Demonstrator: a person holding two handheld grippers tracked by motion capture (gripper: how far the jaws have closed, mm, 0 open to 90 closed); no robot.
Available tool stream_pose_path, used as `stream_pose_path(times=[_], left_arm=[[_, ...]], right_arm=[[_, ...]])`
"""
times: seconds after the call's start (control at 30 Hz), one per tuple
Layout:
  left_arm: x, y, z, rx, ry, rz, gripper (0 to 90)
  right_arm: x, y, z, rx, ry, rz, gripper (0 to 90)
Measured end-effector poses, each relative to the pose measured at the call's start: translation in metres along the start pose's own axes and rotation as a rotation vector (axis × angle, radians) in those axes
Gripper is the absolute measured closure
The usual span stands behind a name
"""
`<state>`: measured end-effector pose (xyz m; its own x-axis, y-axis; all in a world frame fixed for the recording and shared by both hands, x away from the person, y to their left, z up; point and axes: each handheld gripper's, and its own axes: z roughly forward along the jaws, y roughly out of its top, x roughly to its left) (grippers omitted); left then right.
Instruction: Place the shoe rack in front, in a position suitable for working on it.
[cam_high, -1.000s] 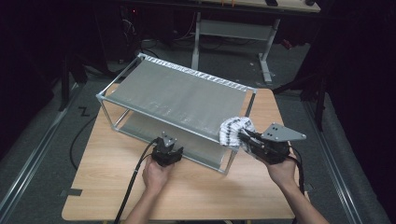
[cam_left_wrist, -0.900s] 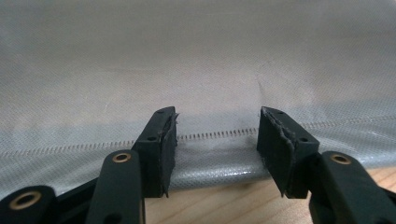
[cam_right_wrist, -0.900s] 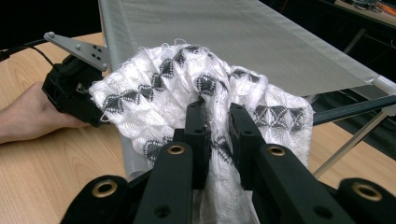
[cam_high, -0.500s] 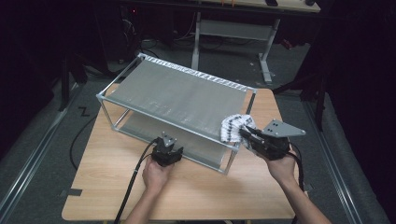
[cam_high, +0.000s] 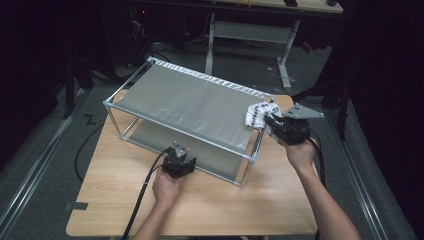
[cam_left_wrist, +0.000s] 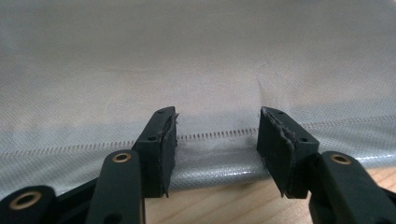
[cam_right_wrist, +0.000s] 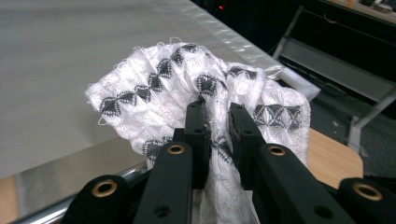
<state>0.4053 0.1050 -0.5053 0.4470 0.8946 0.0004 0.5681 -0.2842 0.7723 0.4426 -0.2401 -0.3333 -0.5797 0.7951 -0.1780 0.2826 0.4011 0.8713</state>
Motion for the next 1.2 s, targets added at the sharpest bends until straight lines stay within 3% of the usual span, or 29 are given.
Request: stream_pose_path(times=[0.17,0.53,0.77,0.9,1.03,1.2], left_arm=[[0.000,0.000,0.000,0.000,-0.001,-0.001,47.7],[0.000,0.000,0.000,0.000,0.000,0.001,47.7],[0.000,0.000,0.000,0.001,-0.001,0.000,47.7],[0.000,0.000,0.000,0.002,0.001,0.003,47.7],[0.000,0.000,0.000,0.001,0.002,0.004,47.7],[0.000,0.000,0.000,0.001,0.002,0.003,47.7]], right_arm=[[-0.017,0.008,0.016,0.030,-0.040,0.030,80.7],[-0.047,0.018,0.039,0.072,-0.081,0.121,80.7],[-0.059,0.022,0.047,0.092,-0.092,0.151,80.7],[-0.060,0.023,0.048,0.103,-0.100,0.133,80.7],[-0.064,0.023,0.050,0.106,-0.099,0.154,80.7],[-0.065,0.024,0.051,0.111,-0.100,0.148,80.8]])
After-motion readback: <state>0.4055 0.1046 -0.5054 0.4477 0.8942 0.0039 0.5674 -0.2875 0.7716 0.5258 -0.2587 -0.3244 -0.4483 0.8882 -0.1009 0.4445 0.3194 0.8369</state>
